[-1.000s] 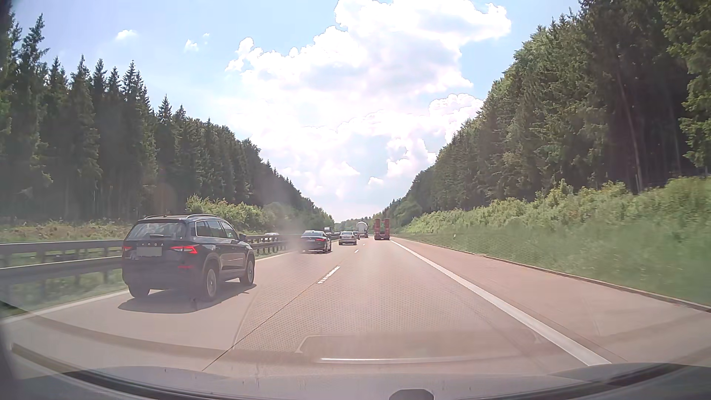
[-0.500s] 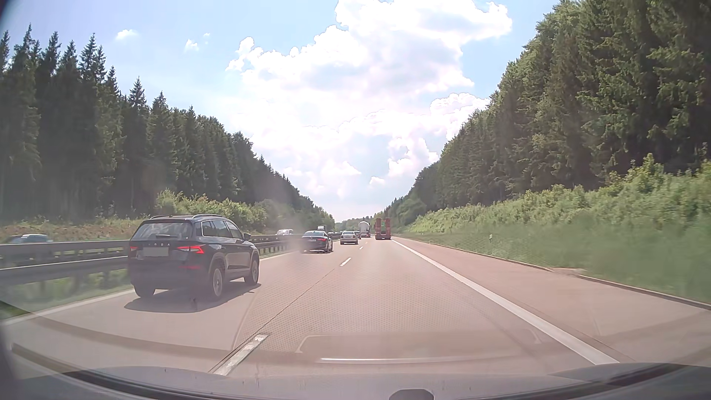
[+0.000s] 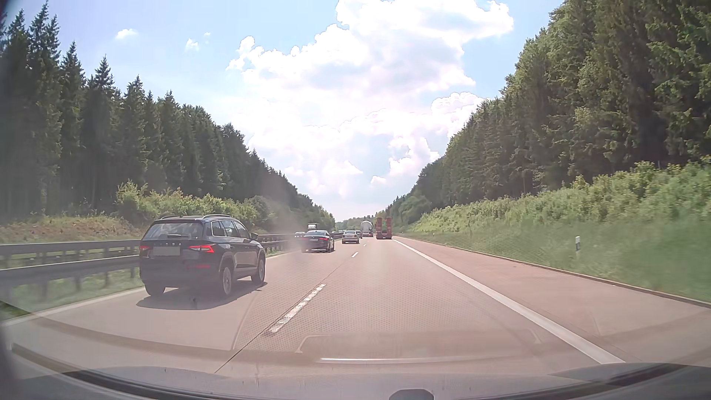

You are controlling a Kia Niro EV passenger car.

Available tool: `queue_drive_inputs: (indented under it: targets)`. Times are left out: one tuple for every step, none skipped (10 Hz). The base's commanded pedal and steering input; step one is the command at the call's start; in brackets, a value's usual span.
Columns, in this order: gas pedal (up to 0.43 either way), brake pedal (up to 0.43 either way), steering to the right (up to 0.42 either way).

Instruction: Follow the waypoints while adhering to traffic rules and regulations

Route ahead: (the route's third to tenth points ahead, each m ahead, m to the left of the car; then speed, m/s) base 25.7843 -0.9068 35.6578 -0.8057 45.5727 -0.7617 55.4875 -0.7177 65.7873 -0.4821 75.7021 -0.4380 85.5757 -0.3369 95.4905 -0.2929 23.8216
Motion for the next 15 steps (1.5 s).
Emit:
queue_drive_inputs:
  targets:
    - [0.157, 0.0, -0.01]
    - [0.157, 0.0, -0.01]
    - [0.157, 0.0, -0.01]
    - [0.157, 0.0, -0.009]
    - [0.157, 0.0, -0.009]
    - [0.157, 0.0, -0.009]
    - [0.157, 0.0, -0.009]
    - [0.157, 0.0, -0.009]
    - [0.169, 0.0, -0.009]
    - [0.189, 0.0, -0.008]
    - [0.197, 0.0, -0.008]
    - [0.209, 0.0, -0.007]
    - [0.22, 0.0, -0.006]
    - [0.22, 0.0, -0.005]
    - [0.22, 0.0, -0.005]
